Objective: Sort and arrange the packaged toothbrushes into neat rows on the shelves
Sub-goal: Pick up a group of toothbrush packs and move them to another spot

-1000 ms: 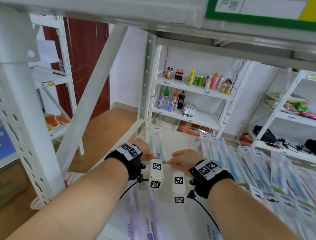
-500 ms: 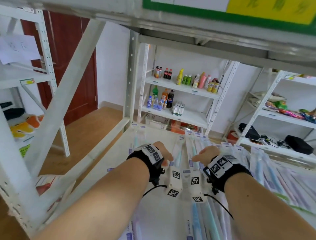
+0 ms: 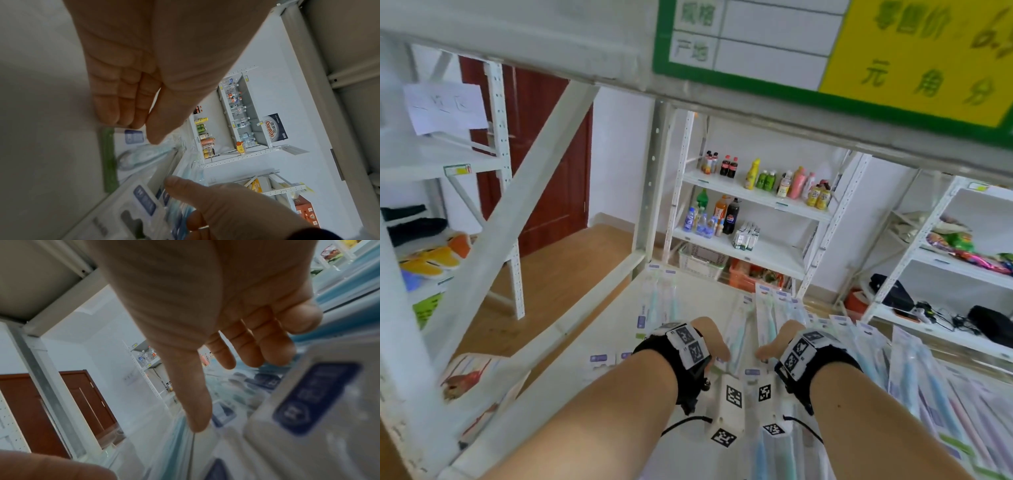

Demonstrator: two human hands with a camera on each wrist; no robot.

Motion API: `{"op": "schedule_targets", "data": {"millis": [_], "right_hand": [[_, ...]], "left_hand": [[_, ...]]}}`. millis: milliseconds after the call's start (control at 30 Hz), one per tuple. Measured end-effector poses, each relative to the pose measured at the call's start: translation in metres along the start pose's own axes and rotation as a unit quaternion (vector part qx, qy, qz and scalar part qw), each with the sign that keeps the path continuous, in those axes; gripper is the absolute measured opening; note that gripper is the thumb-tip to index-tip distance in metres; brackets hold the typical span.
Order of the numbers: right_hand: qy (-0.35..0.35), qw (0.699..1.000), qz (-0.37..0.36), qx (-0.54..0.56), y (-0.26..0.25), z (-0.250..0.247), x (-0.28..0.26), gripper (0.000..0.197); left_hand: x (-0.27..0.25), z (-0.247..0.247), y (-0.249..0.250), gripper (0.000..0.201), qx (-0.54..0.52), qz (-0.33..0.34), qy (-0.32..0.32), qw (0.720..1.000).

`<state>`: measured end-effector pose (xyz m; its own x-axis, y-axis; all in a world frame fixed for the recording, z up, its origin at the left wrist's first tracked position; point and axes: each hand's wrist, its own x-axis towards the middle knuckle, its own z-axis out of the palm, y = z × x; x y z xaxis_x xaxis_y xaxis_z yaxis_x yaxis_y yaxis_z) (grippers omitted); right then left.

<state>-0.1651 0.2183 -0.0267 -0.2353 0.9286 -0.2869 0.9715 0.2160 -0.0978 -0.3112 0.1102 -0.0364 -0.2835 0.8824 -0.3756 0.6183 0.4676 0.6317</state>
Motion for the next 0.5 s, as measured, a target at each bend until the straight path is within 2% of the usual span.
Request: {"op": "schedule_targets", "data": {"millis": [100, 267, 400, 500], "right_hand": [[-0.003, 1.0, -0.007, -0.029, -0.001, -0.005, -0.007, 0.052], [-0.015, 0.999, -0.018, -0.04, -0.007, -0.013, -0.017, 0.053], [-0.009, 0.998, -0.035, -0.045, -0.006, -0.013, -0.016, 0.034], [0.004, 0.999, -0.034, 0.0, 0.001, -0.016, -0.014, 0.025]], "left_hand": [[-0.001, 0.001, 0.0, 0.022, -0.006, 0.003, -0.005, 1.0], [0.004, 0.004, -0.003, 0.037, -0.005, 0.017, 0.019, 1.0], [0.01, 0.006, -0.002, 0.041, 0.026, 0.016, 0.018, 0.999], [0.016, 0.008, -0.004, 0.041, 0.04, 0.019, 0.011, 0.999]]}}
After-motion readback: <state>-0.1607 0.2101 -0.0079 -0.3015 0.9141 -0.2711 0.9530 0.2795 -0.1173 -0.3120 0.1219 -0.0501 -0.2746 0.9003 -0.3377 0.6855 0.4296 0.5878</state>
